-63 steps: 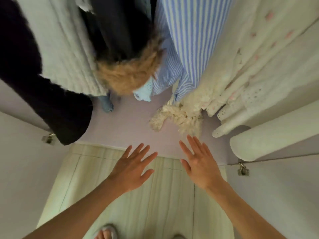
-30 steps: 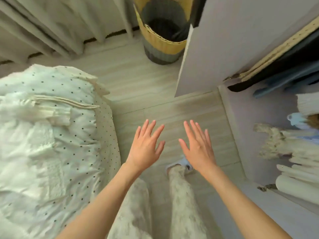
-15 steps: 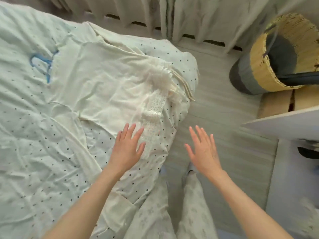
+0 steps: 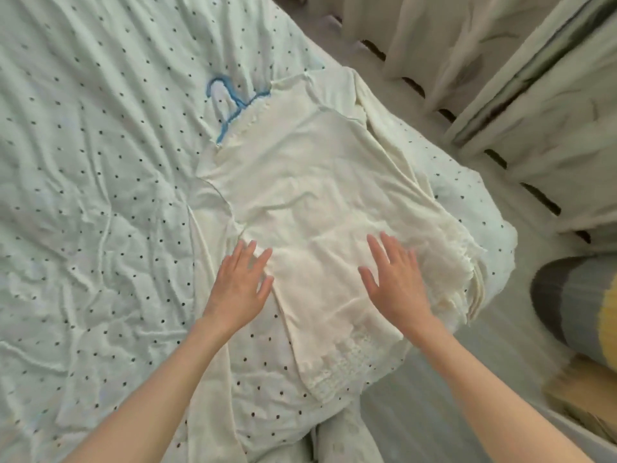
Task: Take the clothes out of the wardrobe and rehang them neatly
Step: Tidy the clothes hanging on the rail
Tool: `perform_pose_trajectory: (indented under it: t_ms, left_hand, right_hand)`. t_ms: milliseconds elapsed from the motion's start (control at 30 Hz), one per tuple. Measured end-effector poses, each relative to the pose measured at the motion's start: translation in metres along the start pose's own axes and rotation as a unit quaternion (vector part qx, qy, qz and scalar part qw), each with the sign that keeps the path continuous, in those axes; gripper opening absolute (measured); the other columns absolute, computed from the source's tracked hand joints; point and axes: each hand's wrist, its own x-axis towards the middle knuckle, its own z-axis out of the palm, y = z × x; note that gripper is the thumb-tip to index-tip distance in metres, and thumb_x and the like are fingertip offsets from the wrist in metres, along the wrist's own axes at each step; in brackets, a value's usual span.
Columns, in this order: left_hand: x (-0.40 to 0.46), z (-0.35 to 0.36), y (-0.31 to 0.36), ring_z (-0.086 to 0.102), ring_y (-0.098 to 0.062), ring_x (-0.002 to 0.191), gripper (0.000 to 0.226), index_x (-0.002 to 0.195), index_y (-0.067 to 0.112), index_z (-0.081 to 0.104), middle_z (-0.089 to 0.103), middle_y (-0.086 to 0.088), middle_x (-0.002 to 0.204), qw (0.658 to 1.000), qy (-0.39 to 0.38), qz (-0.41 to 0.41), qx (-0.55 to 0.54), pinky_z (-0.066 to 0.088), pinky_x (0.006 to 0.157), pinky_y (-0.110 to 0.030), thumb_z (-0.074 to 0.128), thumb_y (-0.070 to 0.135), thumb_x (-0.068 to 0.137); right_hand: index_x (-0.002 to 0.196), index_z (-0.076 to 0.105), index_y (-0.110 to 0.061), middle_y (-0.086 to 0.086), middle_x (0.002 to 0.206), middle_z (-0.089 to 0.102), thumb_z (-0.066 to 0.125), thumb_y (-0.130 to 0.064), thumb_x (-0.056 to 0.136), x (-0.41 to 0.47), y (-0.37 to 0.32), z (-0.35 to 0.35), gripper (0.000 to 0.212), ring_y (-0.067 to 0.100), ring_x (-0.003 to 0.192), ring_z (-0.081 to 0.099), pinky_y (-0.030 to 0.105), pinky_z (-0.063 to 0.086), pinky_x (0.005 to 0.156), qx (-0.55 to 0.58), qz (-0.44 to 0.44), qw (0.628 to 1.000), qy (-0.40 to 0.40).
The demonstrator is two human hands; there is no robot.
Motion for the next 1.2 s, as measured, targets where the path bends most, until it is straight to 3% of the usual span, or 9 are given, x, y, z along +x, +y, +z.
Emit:
perform_pose_trajectory:
  t_ms: [167, 267, 433, 633, 800, 900, 1000, 1133, 1200]
  left_hand:
    - [0.081, -0.026, -0.025, 0.008, -0.028, 0.143, 0.049, 0.145, 0.017, 0.029, 0.018, -0.013, 0.153, 0.983, 0.062, -0.119, -0.123, 0.010, 0.115, -0.037, 0.039, 0.030, 0.099]
    - [0.127, -0.042, -0.047, 0.011, -0.027, 0.142, 0.050, 0.144, 0.014, 0.030, 0.018, -0.015, 0.153, 0.967, 0.095, -0.158, -0.175, 0.011, 0.114, -0.034, 0.042, 0.025, 0.097]
    - [0.175, -0.060, -0.093, 0.009, -0.026, 0.142, 0.050, 0.144, 0.011, 0.027, 0.015, -0.016, 0.153, 0.960, 0.097, -0.205, -0.163, 0.011, 0.114, -0.036, 0.040, 0.022, 0.098]
    - [0.211, -0.050, -0.148, 0.006, -0.023, 0.143, 0.059, 0.148, 0.009, 0.010, 0.009, -0.012, 0.155, 0.949, 0.075, -0.245, -0.182, 0.008, 0.115, -0.034, 0.038, 0.018, 0.097]
    - [0.210, -0.032, -0.150, 0.027, -0.031, 0.134, 0.054, 0.146, 0.013, 0.021, 0.027, -0.017, 0.145, 0.933, 0.061, -0.288, -0.206, 0.025, 0.108, -0.039, 0.041, 0.022, 0.097]
    - [0.209, -0.042, -0.149, 0.042, -0.032, 0.120, 0.040, 0.134, 0.011, 0.041, 0.044, -0.018, 0.129, 0.919, 0.092, -0.301, -0.237, 0.033, 0.098, -0.038, 0.042, 0.026, 0.097]
    - [0.194, -0.049, -0.134, 0.051, -0.030, 0.104, 0.023, 0.106, 0.010, 0.055, 0.053, -0.009, 0.102, 0.939, 0.046, -0.241, -0.240, 0.035, 0.081, -0.032, 0.043, 0.027, 0.097]
    - [0.161, -0.053, -0.108, 0.049, -0.024, 0.079, 0.026, 0.070, 0.018, 0.044, 0.042, 0.001, 0.072, 0.948, 0.048, -0.197, -0.245, 0.026, 0.066, -0.028, 0.049, 0.022, 0.095]
    - [0.145, -0.057, -0.095, 0.043, -0.010, 0.063, 0.032, 0.065, 0.022, 0.038, 0.041, 0.006, 0.064, 0.944, 0.068, -0.180, -0.269, 0.028, 0.060, -0.025, 0.051, 0.020, 0.094]
  right_hand:
    - [0.139, 0.039, -0.006, 0.021, 0.142, 0.040, 0.056, -0.025, 0.091, 0.137, -0.013, -0.022, 0.054, 0.036, 0.134, 0.034, 0.055, 0.022, 0.109, -0.058, -0.089, 0.994, 0.024]
    - [0.137, 0.041, -0.005, 0.021, 0.140, 0.042, 0.055, -0.026, 0.091, 0.216, -0.029, -0.031, 0.053, 0.036, 0.132, 0.037, 0.054, 0.027, 0.106, -0.107, -0.141, 0.984, 0.025]
    - [0.147, 0.020, -0.014, 0.010, 0.151, 0.025, 0.042, -0.029, 0.096, 0.315, -0.065, -0.034, 0.057, 0.026, 0.141, 0.019, 0.047, 0.012, 0.113, -0.150, -0.181, 0.972, 0.008]
    - [0.143, 0.022, -0.010, 0.010, 0.145, 0.030, 0.038, -0.032, 0.097, 0.399, -0.091, -0.019, 0.053, 0.025, 0.139, 0.017, 0.047, 0.005, 0.115, -0.245, -0.197, 0.949, -0.020]
    - [0.126, 0.046, -0.006, 0.015, 0.124, 0.045, 0.037, -0.041, 0.097, 0.412, -0.106, -0.007, 0.046, 0.032, 0.118, 0.038, 0.043, 0.027, 0.100, -0.264, -0.173, 0.949, 0.004]
    - [0.113, 0.056, -0.006, 0.014, 0.116, 0.046, 0.038, -0.040, 0.097, 0.408, -0.107, -0.015, 0.041, 0.031, 0.111, 0.039, 0.042, 0.034, 0.086, -0.255, -0.198, 0.946, -0.013]
    - [0.112, 0.055, -0.009, 0.011, 0.117, 0.047, 0.041, -0.042, 0.095, 0.392, -0.103, -0.022, 0.039, 0.030, 0.112, 0.038, 0.042, 0.034, 0.087, -0.252, -0.196, 0.947, -0.027]
    - [0.106, 0.051, -0.011, 0.006, 0.107, 0.060, 0.037, -0.039, 0.098, 0.358, -0.094, -0.038, 0.033, 0.027, 0.110, 0.048, 0.043, 0.022, 0.103, -0.231, -0.206, 0.951, -0.003]
    - [0.098, 0.053, -0.008, 0.008, 0.094, 0.062, 0.041, -0.037, 0.097, 0.336, -0.089, -0.054, 0.031, 0.030, 0.099, 0.053, 0.037, 0.029, 0.088, -0.174, -0.225, 0.959, 0.007]
